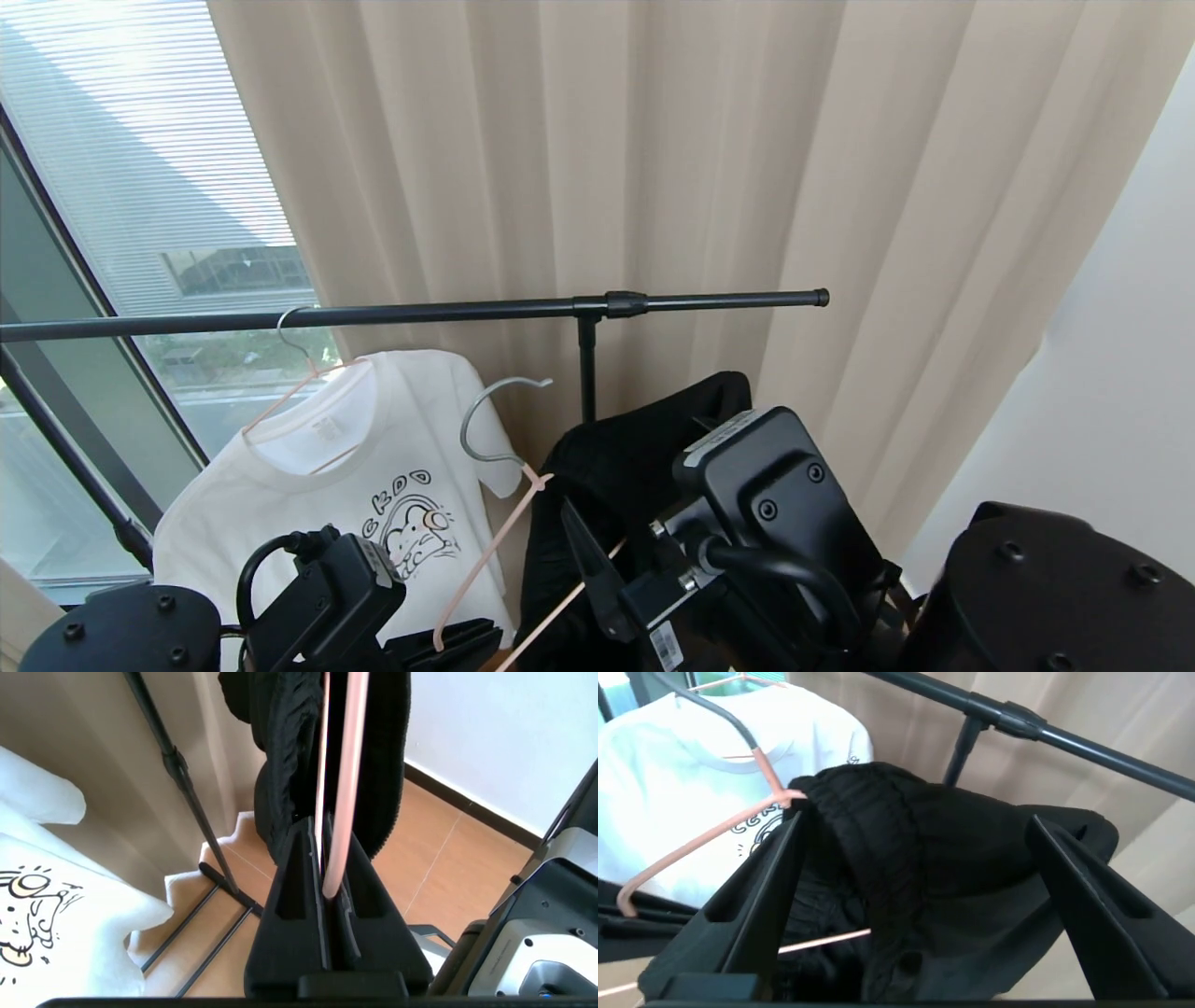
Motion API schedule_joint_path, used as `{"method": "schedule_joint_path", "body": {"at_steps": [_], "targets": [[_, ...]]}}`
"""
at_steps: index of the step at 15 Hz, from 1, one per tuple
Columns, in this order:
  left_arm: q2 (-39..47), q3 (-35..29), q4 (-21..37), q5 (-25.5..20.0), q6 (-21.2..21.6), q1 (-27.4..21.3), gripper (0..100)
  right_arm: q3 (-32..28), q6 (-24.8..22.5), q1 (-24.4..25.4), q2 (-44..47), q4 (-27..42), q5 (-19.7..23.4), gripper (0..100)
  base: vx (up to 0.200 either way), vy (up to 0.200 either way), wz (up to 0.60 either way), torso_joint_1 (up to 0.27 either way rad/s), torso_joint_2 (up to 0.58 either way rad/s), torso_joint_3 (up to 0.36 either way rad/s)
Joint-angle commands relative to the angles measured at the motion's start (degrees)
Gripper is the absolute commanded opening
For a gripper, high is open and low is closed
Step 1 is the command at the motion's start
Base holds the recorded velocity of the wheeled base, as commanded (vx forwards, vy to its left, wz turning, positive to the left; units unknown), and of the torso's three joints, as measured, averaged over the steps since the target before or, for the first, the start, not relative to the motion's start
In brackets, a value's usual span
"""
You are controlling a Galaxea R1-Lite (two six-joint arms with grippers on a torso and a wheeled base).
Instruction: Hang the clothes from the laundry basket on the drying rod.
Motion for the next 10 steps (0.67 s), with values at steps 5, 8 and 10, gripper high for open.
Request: {"method": "schedule_joint_path", "body": {"at_steps": [5, 8, 10], "targets": [[-0.7, 1.9, 0.0, -0.3, 0.6, 0.3, 0, 7.3, -11.7, -7.6, -13.7, 6.8, 19.0, 100, 0.000, 0.000, 0.00, 0.000, 0.00, 0.000], [-0.7, 2.5, 0.0, -0.5, 0.9, 0.6, 0, 5.1, -13.0, -11.0, -17.3, 16.3, 26.9, 100, 0.000, 0.000, 0.00, 0.000, 0.00, 0.000], [-0.9, 4.1, 0.0, -1.7, 3.2, 0.7, 0, -5.0, -16.6, -19.0, -21.7, 41.6, 40.3, 100, 0.000, 0.000, 0.00, 0.000, 0.00, 0.000]]}}
